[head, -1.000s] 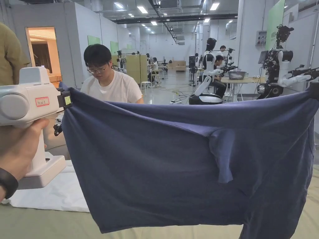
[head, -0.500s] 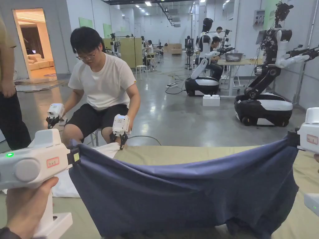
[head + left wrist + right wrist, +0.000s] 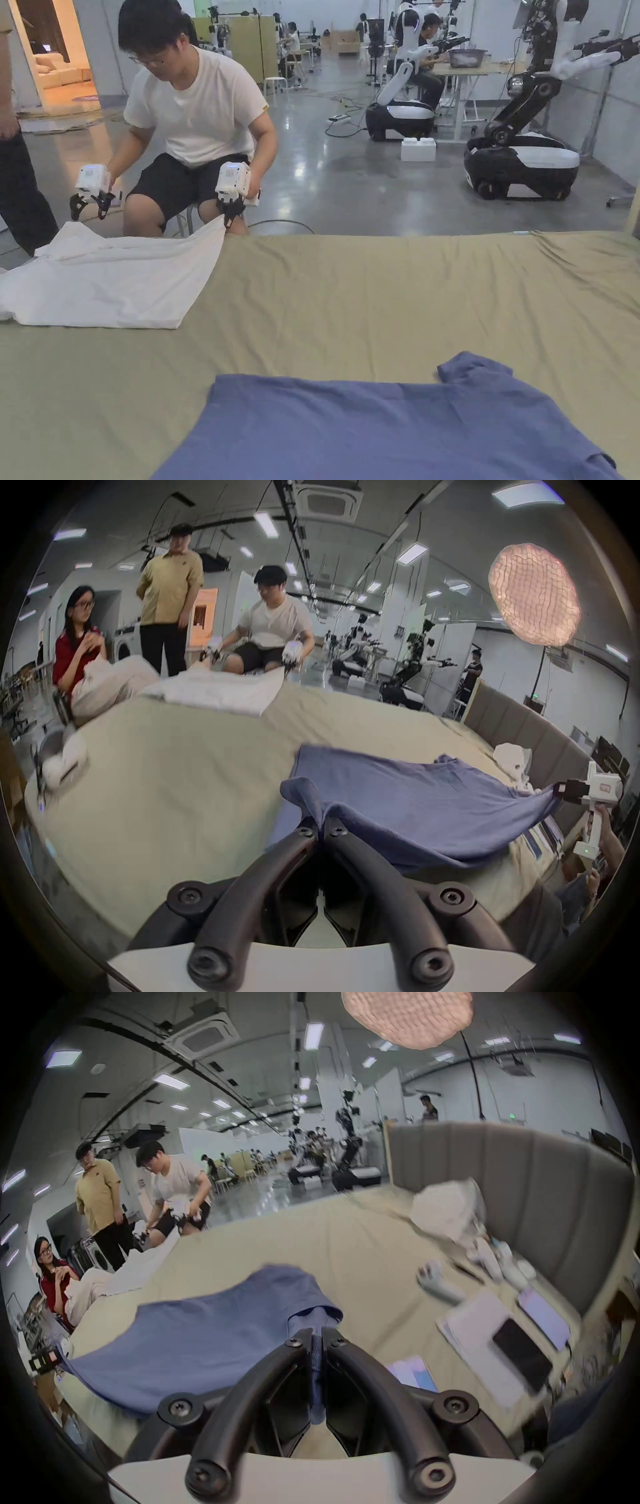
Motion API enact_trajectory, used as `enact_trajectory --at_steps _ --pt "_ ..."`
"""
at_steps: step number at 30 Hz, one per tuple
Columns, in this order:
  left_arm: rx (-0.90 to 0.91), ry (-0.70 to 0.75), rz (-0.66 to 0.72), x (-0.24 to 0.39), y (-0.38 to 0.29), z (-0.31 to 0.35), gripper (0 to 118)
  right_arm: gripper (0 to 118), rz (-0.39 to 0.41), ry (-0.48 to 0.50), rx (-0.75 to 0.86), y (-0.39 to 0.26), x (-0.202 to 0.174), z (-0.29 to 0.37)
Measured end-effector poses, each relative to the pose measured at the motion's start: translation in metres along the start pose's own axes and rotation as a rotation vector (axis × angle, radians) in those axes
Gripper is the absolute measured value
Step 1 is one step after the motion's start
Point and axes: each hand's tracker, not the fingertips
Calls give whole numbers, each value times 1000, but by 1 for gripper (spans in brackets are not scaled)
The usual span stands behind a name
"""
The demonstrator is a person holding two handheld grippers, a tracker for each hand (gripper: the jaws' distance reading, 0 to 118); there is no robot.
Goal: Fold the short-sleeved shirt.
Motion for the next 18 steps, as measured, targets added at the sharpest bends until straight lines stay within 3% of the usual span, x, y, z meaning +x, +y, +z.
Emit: enact_trajectory --at_steps 1,2,5,8,10,11,12,13,16,18 --pt "-9 20 26 -4 -13 9 0 1 -28 -8 -7 -15 7 8" --pt "-143 314 -360 -16 -18 21 0 1 -44 -8 -30 -29 12 15" --pt "-179 328 -275 -29 -48 33 0 1 -14 -35 -87 -58 15 26" --pt "-242 345 -340 -27 -68 28 3 2 9 -40 -138 -81 14 25" --pt "-259 383 -357 -28 -73 23 36 9 34 -35 -167 -89 9 22" --pt "-273 393 -339 -30 -75 21 55 24 53 -47 -178 -93 7 21" --pt "-287 394 -313 -35 -75 19 76 55 49 -53 -172 -96 6 20" --pt "-292 402 -285 -38 -73 18 84 72 43 -54 -176 -97 16 13" --pt "-207 458 -327 -33 -56 30 85 74 -1 -6 -145 -91 13 19" --pt "-124 476 -414 -15 -36 40 86 74 24 18 -87 -77 2 28"
